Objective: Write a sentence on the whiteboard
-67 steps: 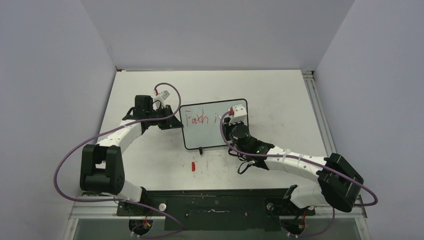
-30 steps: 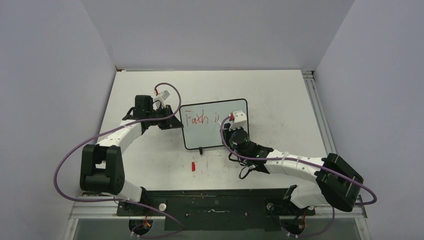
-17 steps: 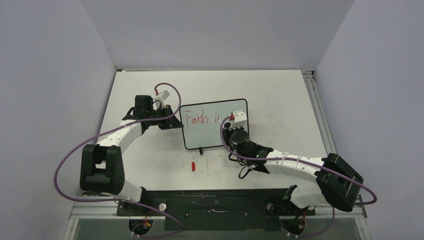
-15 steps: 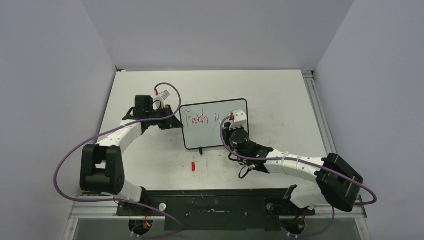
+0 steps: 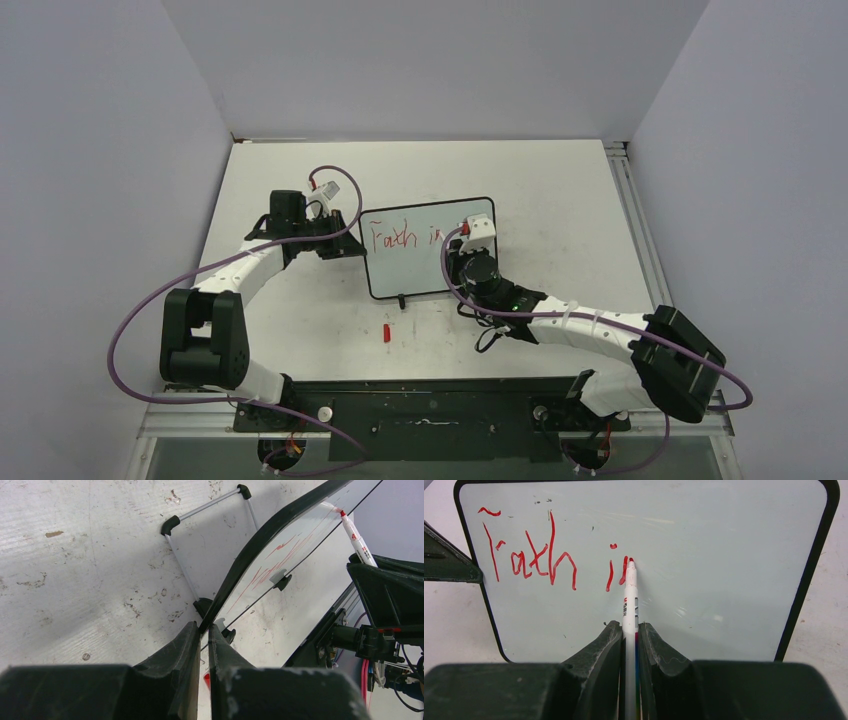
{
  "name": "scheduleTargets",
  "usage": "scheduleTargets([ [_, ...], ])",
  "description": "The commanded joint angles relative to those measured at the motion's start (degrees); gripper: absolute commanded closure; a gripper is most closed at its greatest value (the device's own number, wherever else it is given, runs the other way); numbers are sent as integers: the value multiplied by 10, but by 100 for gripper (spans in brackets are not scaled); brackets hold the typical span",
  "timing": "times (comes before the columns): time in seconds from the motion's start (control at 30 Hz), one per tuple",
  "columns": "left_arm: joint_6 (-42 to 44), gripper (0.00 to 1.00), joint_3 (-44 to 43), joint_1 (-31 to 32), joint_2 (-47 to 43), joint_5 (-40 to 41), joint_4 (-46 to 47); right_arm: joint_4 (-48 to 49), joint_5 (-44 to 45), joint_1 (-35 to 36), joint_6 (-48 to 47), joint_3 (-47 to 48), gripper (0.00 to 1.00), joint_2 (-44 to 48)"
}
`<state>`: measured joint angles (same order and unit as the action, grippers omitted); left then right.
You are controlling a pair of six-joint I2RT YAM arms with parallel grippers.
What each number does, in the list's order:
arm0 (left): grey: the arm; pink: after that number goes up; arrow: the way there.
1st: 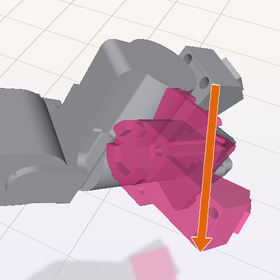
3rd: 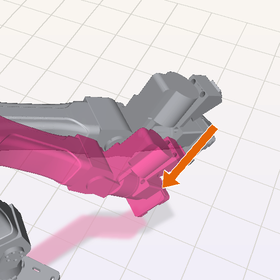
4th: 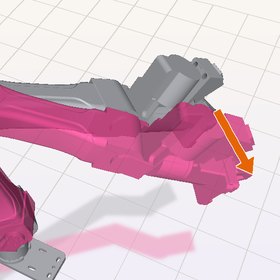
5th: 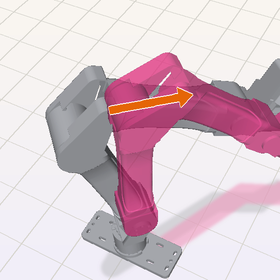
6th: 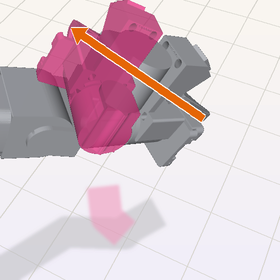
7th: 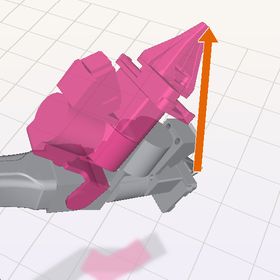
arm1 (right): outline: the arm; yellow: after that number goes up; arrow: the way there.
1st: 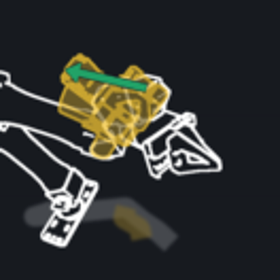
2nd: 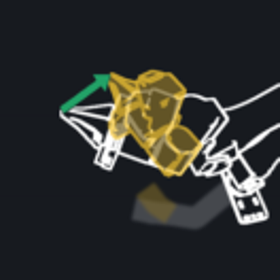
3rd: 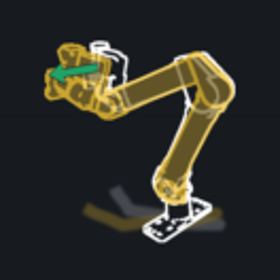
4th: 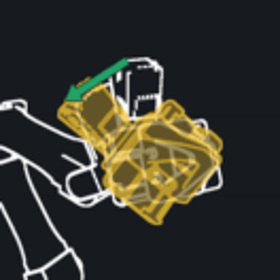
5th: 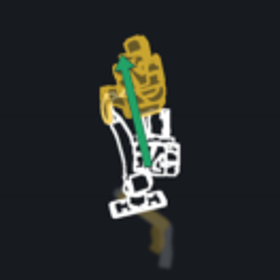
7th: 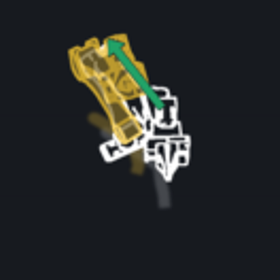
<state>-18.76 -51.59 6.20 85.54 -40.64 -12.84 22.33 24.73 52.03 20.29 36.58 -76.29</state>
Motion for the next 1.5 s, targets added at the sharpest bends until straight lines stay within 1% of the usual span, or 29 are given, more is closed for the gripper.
scheduleTargets([
  [0.0, 3, 95, -22, 5, -12, -11, 3, 24, 21, -7, -1, 19, 95, 1],
  [0.37, 3, 95, -21, 5, -13, -11, 2, 9, 32, -7, 13, -4, 95, 23],
  [1.1, 3, 95, -21, 4, -14, -11, 2, -13, 20, 0, 56, -51, 95, 32],
  [1.3, 3, 95, -21, 5, -15, -10, 2, -24, 21, 7, 54, -43, 95, 44],
  [1.47, 3, 95, -21, 4, -15, -10, 2, -51, 22, 8, 48, -21, 95, 80],
])
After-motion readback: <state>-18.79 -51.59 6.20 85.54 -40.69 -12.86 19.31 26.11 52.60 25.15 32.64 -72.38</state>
